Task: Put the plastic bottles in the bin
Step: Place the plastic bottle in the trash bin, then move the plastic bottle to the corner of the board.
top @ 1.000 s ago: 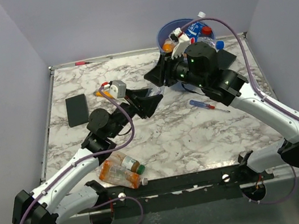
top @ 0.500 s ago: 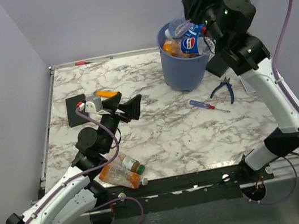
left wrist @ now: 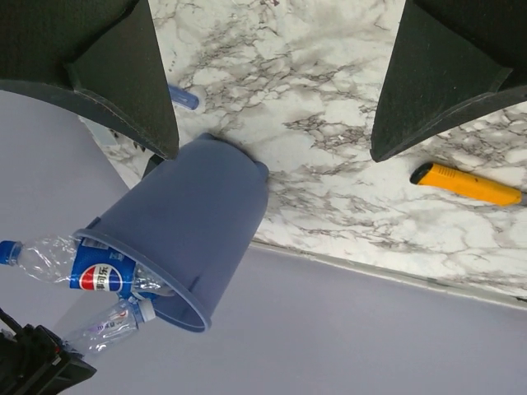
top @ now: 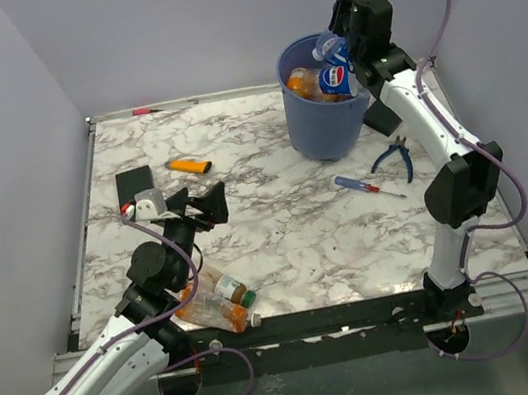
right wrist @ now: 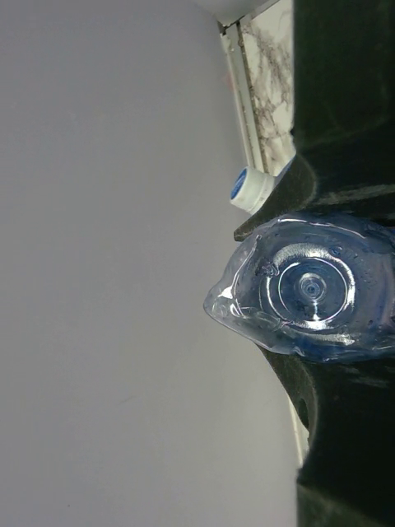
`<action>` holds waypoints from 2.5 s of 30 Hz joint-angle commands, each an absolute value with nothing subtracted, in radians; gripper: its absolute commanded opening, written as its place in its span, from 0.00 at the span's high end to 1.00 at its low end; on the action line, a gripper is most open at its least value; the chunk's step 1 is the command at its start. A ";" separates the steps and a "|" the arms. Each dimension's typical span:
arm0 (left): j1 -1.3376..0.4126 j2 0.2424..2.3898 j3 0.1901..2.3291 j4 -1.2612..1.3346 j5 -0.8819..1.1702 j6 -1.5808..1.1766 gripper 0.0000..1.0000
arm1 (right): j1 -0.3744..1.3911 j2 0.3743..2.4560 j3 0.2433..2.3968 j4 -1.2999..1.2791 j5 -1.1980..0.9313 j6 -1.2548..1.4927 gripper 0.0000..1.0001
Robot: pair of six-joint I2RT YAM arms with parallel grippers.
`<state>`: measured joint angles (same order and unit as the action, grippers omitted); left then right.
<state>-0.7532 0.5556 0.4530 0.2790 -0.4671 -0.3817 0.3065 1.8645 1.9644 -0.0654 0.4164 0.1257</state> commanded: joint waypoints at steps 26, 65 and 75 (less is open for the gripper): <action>-0.754 0.577 0.468 0.108 -0.663 -0.460 0.01 | 0.297 1.749 2.005 -0.222 0.221 0.327 0.14; -0.754 0.932 0.537 -0.836 -0.508 -1.556 0.01 | 0.801 1.124 0.896 -0.098 -0.192 0.453 0.18; -0.754 1.002 0.511 -0.715 -0.488 -1.501 0.01 | 0.802 1.147 0.877 -0.091 -0.204 0.457 0.18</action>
